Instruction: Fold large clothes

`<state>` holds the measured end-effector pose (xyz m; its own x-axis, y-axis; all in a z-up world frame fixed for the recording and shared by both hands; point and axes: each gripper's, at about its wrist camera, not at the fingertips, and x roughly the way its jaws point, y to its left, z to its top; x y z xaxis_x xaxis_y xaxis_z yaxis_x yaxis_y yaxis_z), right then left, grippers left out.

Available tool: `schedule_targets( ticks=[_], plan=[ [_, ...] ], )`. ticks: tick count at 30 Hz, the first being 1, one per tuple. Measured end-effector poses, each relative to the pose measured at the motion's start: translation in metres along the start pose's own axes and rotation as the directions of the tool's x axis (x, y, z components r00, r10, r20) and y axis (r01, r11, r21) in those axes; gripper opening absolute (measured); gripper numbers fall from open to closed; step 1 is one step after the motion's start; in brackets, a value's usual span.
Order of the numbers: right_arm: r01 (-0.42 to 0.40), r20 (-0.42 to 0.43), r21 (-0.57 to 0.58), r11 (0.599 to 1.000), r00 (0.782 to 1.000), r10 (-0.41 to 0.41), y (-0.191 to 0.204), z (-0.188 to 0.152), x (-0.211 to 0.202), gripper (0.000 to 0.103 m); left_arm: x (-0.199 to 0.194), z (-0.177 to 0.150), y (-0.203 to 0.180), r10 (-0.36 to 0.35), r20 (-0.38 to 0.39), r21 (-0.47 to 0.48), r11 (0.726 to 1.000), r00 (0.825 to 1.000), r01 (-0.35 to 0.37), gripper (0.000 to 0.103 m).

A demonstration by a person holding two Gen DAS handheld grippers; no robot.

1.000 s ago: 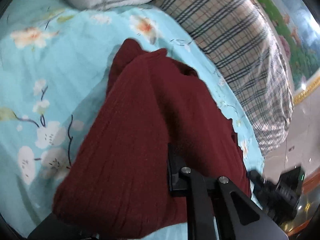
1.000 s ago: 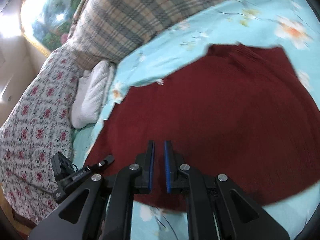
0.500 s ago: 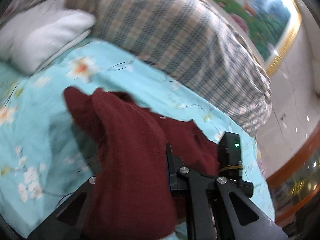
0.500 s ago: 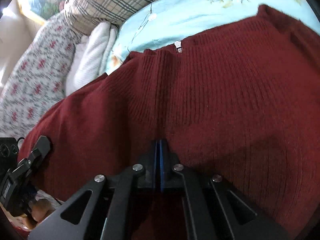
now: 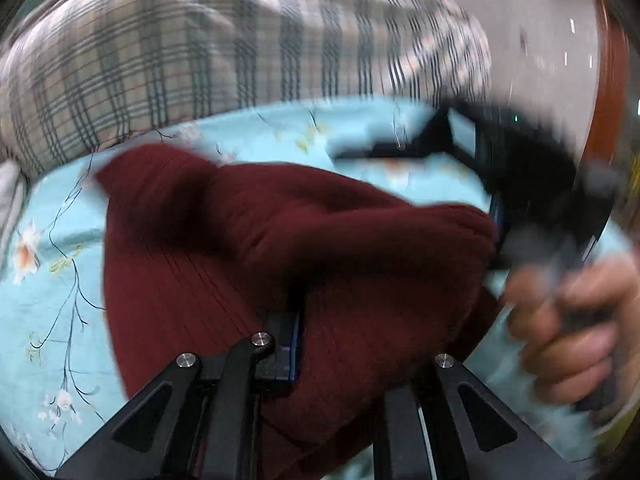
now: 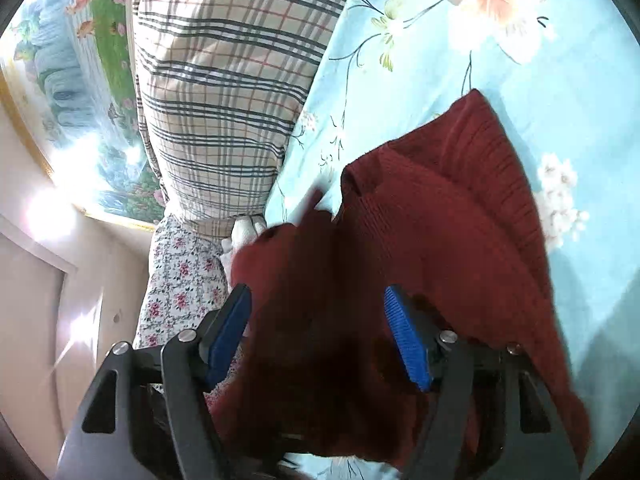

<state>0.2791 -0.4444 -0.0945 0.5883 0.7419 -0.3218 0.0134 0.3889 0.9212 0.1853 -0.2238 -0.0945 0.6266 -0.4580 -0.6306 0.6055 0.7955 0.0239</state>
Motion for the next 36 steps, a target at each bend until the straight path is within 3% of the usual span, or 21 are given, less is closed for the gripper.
schedule_targets(
  ticks=[6, 12, 19, 20, 21, 22, 23, 28, 30, 31, 34, 36],
  plan=[
    [0.106, -0.106, -0.121, 0.987, 0.987, -0.119, 0.01, 0.005, 0.018, 0.07, 0.005, -0.013, -0.014, 0.031, 0.017, 0.035, 0.999, 0.999, -0.031, 0.011],
    [0.217, -0.11, -0.179, 0.96, 0.965, -0.238, 0.017, 0.013, 0.025, 0.07, -0.007, -0.011, 0.015, -0.063, 0.05, -0.08, 0.994, 0.997, 0.067, 0.011],
    [0.22, -0.223, -0.219, 0.951, 0.937, -0.268, 0.023, 0.016, 0.059, 0.07, -0.016, -0.012, 0.011, -0.087, 0.075, -0.109, 0.99, 0.993, 0.095, 0.011],
    [0.207, -0.246, -0.215, 0.954, 0.934, -0.258, 0.022, 0.018, 0.066, 0.066, -0.018, -0.01, 0.011, -0.089, 0.08, -0.109, 0.989, 0.993, 0.097, 0.011],
    [0.2, -0.259, -0.213, 0.956, 0.932, -0.253, 0.022, 0.02, 0.071, 0.055, -0.021, -0.009, 0.009, -0.096, 0.088, -0.11, 0.988, 0.991, 0.105, 0.011],
    [0.197, -0.261, -0.222, 0.955, 0.932, -0.252, 0.023, 0.021, 0.074, 0.024, -0.023, -0.005, 0.009, -0.105, 0.096, -0.108, 0.987, 0.99, 0.115, 0.011],
    [0.176, -0.274, -0.221, 0.959, 0.933, -0.235, 0.024, 0.023, 0.076, 0.023, -0.024, -0.002, 0.008, -0.108, 0.101, -0.102, 0.988, 0.989, 0.119, 0.01],
    [0.109, -0.141, -0.345, 0.932, 0.976, -0.166, 0.063, 0.03, 0.032, 0.021, -0.035, 0.02, -0.01, -0.14, 0.163, -0.045, 0.988, 0.977, 0.149, 0.01],
    [0.131, -0.074, -0.392, 0.911, 0.982, -0.173, 0.068, 0.031, 0.01, 0.021, -0.03, 0.026, -0.023, -0.173, 0.162, -0.023, 0.984, 0.972, 0.179, 0.01],
    [0.163, -0.052, -0.404, 0.9, 0.978, -0.2, 0.064, 0.031, 0.004, 0.021, -0.025, 0.026, -0.028, -0.186, 0.147, -0.018, 0.981, 0.971, 0.191, 0.01],
    [0.307, -0.03, -0.395, 0.866, 0.938, -0.346, 0.026, 0.031, -0.001, 0.021, 0.009, 0.017, -0.038, -0.23, 0.055, -0.036, 0.972, 0.972, 0.232, 0.01],
    [0.36, -0.04, -0.371, 0.856, 0.915, -0.402, 0.001, 0.03, 0.001, 0.021, 0.029, 0.006, -0.045, -0.245, -0.007, -0.045, 0.969, 0.969, 0.245, 0.01]
  ],
)
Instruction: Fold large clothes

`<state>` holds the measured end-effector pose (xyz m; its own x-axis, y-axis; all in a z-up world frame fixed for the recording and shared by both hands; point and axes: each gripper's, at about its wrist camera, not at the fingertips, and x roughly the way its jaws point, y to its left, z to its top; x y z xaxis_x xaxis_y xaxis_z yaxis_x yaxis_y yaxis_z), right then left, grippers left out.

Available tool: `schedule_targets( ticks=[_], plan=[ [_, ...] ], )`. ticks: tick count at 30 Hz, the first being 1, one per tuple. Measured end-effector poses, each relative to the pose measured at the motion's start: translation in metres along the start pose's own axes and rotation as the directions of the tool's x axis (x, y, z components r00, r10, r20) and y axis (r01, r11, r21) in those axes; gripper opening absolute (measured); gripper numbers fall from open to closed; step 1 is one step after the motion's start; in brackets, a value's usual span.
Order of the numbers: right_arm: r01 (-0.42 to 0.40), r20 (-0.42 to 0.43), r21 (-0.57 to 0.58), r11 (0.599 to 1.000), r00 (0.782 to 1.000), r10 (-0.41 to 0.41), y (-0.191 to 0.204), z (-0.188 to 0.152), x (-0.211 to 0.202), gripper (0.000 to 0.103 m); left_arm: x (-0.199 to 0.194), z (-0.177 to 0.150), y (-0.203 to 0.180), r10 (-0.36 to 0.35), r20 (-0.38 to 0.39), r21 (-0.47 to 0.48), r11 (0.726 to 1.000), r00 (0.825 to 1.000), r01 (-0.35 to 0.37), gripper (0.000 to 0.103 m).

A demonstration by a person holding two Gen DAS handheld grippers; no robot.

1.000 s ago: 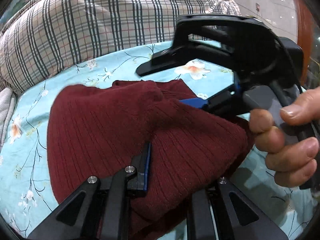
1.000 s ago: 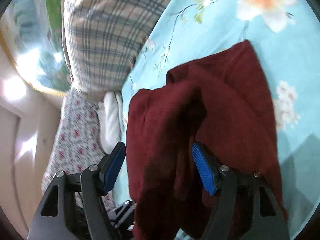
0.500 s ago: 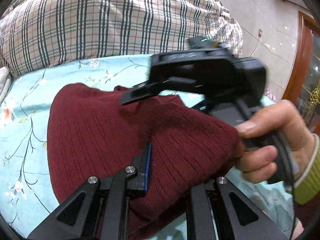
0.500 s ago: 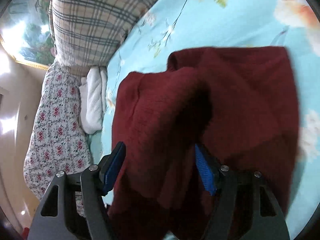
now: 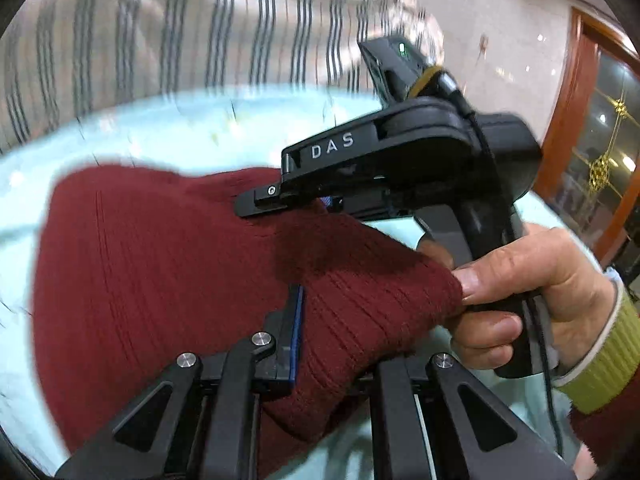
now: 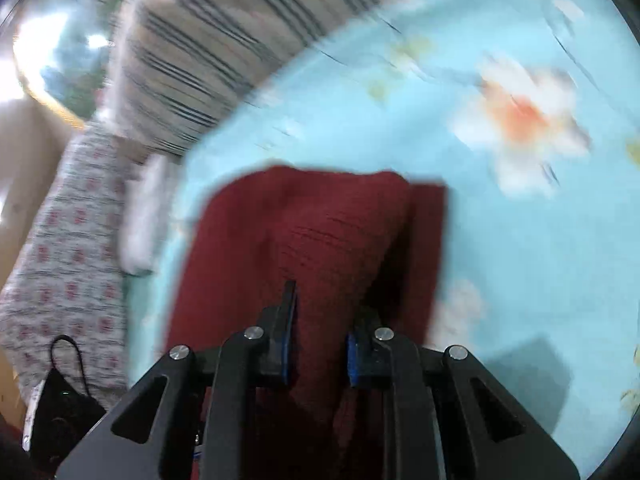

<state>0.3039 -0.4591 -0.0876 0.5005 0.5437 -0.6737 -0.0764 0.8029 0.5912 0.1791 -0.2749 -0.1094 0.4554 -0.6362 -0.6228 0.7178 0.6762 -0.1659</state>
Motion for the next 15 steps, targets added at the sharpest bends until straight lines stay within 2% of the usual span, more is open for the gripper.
schedule_targets(
  ticks=[3, 7, 10, 12, 13, 15],
  plan=[
    [-0.054, 0.03, 0.043, 0.998, 0.998, 0.053, -0.017, -0.007, -0.003, 0.021, 0.006, -0.01, -0.004, 0.015, 0.006, 0.025, 1.0, 1.0, -0.016, 0.01],
    [-0.02, 0.044, 0.023, 1.0, 0.999, 0.019, -0.011, -0.007, -0.005, 0.023, 0.005, -0.005, 0.004, -0.004, -0.015, 0.002, 1.0, 1.0, 0.004, 0.011],
    [0.013, 0.051, 0.005, 1.0, 0.999, -0.014, -0.003, -0.01, -0.008, 0.027, -0.006, -0.001, 0.011, -0.039, -0.038, -0.031, 0.999, 0.999, 0.038, 0.019],
    [0.048, 0.064, -0.011, 0.999, 0.997, -0.047, 0.004, -0.013, -0.013, 0.03, -0.023, -0.002, 0.013, -0.078, -0.04, -0.062, 0.995, 0.996, 0.076, 0.035],
    [0.066, 0.074, -0.017, 0.998, 0.995, -0.065, 0.008, -0.014, -0.016, 0.033, -0.033, -0.004, 0.014, -0.087, -0.031, -0.069, 0.994, 0.996, 0.085, 0.038],
    [0.105, 0.095, -0.024, 0.994, 0.99, -0.103, 0.011, -0.016, -0.024, 0.038, -0.06, -0.007, 0.02, -0.088, -0.004, -0.078, 0.993, 0.996, 0.088, 0.058]
  ],
)
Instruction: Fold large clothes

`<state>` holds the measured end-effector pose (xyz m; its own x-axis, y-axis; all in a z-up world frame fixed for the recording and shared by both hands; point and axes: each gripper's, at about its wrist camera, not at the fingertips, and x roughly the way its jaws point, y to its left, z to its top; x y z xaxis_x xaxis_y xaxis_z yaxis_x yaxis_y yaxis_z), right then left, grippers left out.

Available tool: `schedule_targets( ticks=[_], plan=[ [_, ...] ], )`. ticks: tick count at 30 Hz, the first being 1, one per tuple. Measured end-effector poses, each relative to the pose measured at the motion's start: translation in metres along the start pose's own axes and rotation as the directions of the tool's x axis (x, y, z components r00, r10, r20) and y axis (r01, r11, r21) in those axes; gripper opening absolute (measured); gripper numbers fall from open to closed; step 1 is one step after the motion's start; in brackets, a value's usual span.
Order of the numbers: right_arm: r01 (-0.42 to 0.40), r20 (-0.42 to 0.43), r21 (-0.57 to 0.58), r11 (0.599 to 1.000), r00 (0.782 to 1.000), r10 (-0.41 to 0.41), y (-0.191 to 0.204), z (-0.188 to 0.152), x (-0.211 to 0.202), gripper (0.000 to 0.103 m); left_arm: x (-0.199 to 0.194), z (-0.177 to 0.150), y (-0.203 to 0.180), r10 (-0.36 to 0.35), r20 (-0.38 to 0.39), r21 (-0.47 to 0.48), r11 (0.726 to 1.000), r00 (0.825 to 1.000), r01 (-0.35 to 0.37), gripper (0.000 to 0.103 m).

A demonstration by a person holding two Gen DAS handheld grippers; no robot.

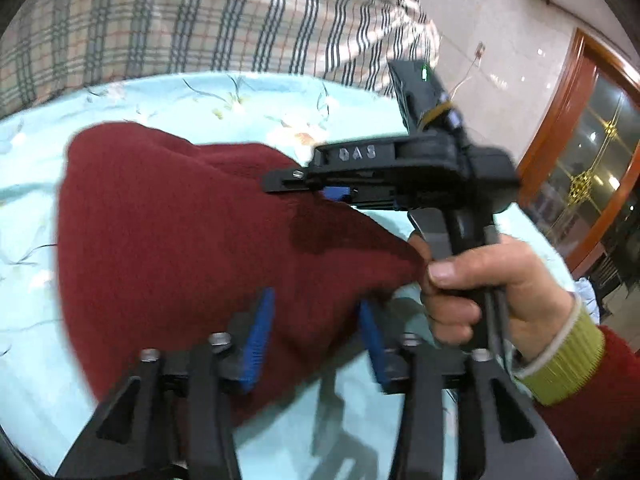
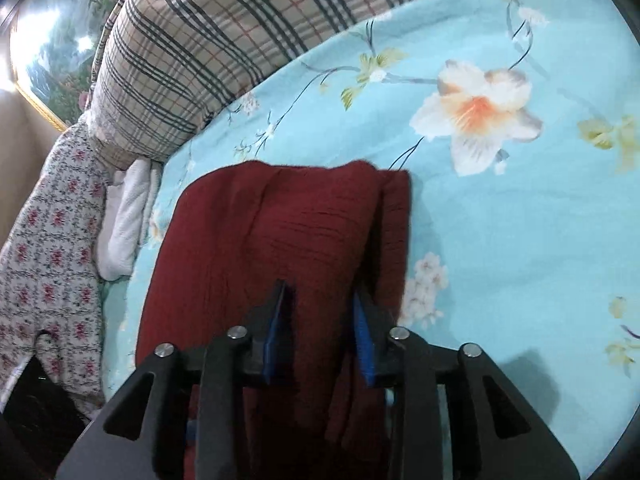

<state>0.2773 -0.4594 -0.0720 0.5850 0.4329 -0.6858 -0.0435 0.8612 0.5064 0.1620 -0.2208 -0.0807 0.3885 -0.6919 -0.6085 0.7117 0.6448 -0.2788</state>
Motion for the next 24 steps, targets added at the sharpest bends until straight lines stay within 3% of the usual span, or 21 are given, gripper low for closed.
schedule_targets(
  ticks=[3, 5, 10, 15, 18, 21, 22, 24],
  plan=[
    [0.011, 0.023, 0.007, 1.0, 1.0, -0.011, -0.001, -0.001, -0.011, 0.06, -0.037, 0.0, 0.015, 0.023, 0.054, -0.03, 0.999, 0.998, -0.021, 0.079],
    [-0.013, 0.024, 0.028, 1.0, 1.0, 0.012, -0.004, -0.001, -0.015, 0.07, -0.051, 0.003, 0.028, 0.047, 0.077, -0.058, 0.997, 0.996, -0.043, 0.085],
    [-0.095, -0.044, 0.129, 0.987, 0.994, 0.102, -0.019, 0.0, -0.003, 0.072, -0.05, 0.015, 0.091, 0.087, 0.048, -0.229, 0.971, 0.995, -0.074, 0.088],
    [-0.093, -0.11, 0.15, 0.984, 0.988, 0.11, -0.027, 0.004, 0.015, 0.072, -0.018, 0.02, 0.14, -0.034, -0.008, -0.376, 0.926, 0.999, 0.028, 0.088],
    [-0.112, -0.128, 0.151, 0.982, 0.983, 0.132, -0.028, 0.007, 0.022, 0.072, 0.024, 0.02, 0.156, -0.083, -0.129, -0.408, 0.913, 0.988, 0.023, 0.091],
    [-0.111, -0.146, 0.133, 0.985, 0.981, 0.131, -0.025, 0.009, 0.028, 0.072, 0.041, 0.016, 0.164, -0.14, -0.112, -0.453, 0.888, 0.984, 0.075, 0.096],
    [-0.11, -0.153, 0.123, 0.986, 0.98, 0.129, -0.023, 0.009, 0.031, 0.071, 0.042, 0.018, 0.163, -0.131, -0.109, -0.443, 0.894, 0.985, 0.07, 0.095],
    [-0.096, -0.163, 0.1, 0.99, 0.98, 0.111, -0.017, 0.008, 0.035, 0.06, 0.046, 0.022, 0.158, -0.126, -0.113, -0.418, 0.906, 0.985, 0.068, 0.077]
  ],
)
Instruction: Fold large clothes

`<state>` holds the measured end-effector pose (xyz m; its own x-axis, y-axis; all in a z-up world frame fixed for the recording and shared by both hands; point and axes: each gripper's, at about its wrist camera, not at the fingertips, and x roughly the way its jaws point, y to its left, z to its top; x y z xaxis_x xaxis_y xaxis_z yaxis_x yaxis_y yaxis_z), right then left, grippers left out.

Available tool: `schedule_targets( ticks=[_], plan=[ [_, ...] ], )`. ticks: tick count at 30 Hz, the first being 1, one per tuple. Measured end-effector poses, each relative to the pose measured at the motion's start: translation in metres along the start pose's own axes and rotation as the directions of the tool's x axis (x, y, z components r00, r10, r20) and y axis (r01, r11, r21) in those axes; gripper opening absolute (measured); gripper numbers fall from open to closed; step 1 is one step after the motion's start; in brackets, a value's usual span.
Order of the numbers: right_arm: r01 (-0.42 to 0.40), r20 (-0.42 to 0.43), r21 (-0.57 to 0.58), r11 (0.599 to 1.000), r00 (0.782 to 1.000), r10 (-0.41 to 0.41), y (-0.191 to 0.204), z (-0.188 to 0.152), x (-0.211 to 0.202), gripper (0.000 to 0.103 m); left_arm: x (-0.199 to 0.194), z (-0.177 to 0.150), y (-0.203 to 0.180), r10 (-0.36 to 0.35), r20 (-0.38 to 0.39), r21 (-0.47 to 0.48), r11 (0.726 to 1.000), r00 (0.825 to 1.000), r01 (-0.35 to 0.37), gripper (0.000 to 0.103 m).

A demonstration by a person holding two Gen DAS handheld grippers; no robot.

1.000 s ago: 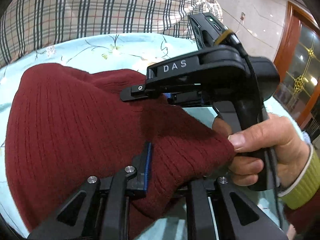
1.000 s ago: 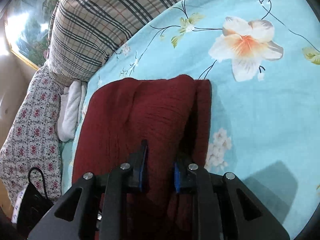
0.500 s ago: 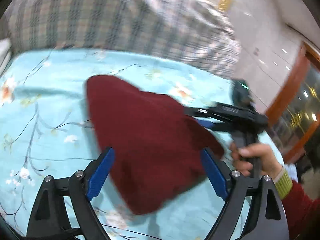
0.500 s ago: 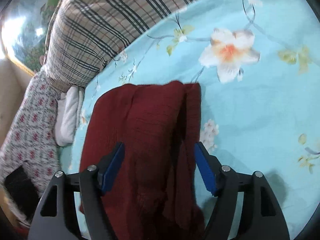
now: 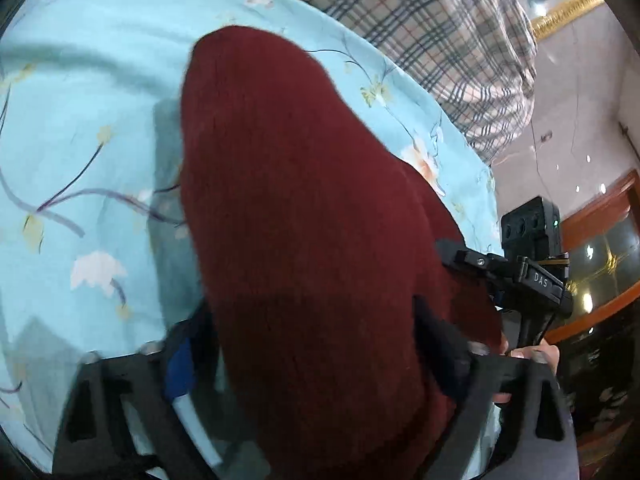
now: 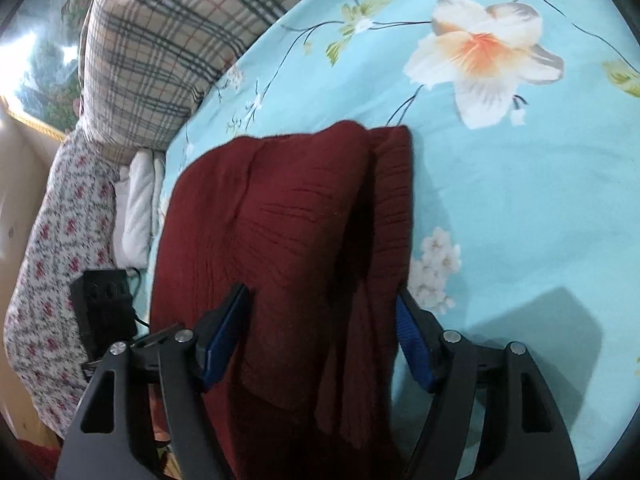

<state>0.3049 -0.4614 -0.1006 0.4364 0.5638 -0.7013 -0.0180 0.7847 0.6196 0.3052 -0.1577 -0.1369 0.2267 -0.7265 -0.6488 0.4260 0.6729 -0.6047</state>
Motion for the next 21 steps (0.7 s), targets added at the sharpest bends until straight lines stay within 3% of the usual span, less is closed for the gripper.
schedule_targets(
  ticks=[1, 2, 3, 6, 10, 15, 18, 21],
  plan=[
    [0.0, -0.01, 0.001, 1.0, 1.0, 0.0, 0.001, -0.001, 0.002, 0.049, 0.001, 0.0, -0.002, 0.001, -0.007, 0.009, 1.0, 1.0, -0.001, 0.074],
    [-0.007, -0.016, 0.012, 1.0, 1.0, 0.007, 0.001, -0.002, 0.003, 0.044, 0.001, 0.0, -0.004, 0.009, -0.005, 0.023, 1.0, 1.0, -0.009, 0.068],
    [-0.006, -0.005, 0.018, 1.0, 1.0, 0.006, 0.003, -0.003, 0.002, 0.04, 0.0, 0.002, -0.006, 0.012, -0.002, 0.033, 0.999, 1.0, -0.012, 0.06],
    [-0.058, 0.042, 0.042, 0.997, 0.998, 0.056, 0.016, -0.014, -0.012, 0.035, -0.021, 0.001, -0.012, 0.008, -0.002, 0.061, 0.998, 1.0, -0.008, 0.05],
    [-0.135, 0.069, 0.03, 0.99, 0.989, 0.133, 0.052, -0.039, -0.016, 0.033, -0.072, -0.013, -0.018, 0.04, 0.008, 0.133, 0.99, 0.999, -0.041, 0.05],
    [-0.25, 0.058, 0.018, 0.968, 0.967, 0.248, 0.096, -0.077, 0.011, 0.033, -0.144, -0.035, -0.002, 0.095, 0.018, 0.172, 0.98, 0.995, -0.097, 0.05],
    [-0.242, 0.031, 0.01, 0.97, 0.97, 0.241, 0.11, -0.093, 0.034, 0.033, -0.161, -0.049, 0.02, 0.155, -0.005, 0.186, 0.971, 0.988, -0.151, 0.051],
    [-0.181, 0.003, 0.024, 0.983, 0.983, 0.181, 0.109, -0.105, 0.057, 0.033, -0.154, -0.065, 0.047, 0.215, -0.029, 0.175, 0.963, 0.976, -0.206, 0.056]
  ],
)
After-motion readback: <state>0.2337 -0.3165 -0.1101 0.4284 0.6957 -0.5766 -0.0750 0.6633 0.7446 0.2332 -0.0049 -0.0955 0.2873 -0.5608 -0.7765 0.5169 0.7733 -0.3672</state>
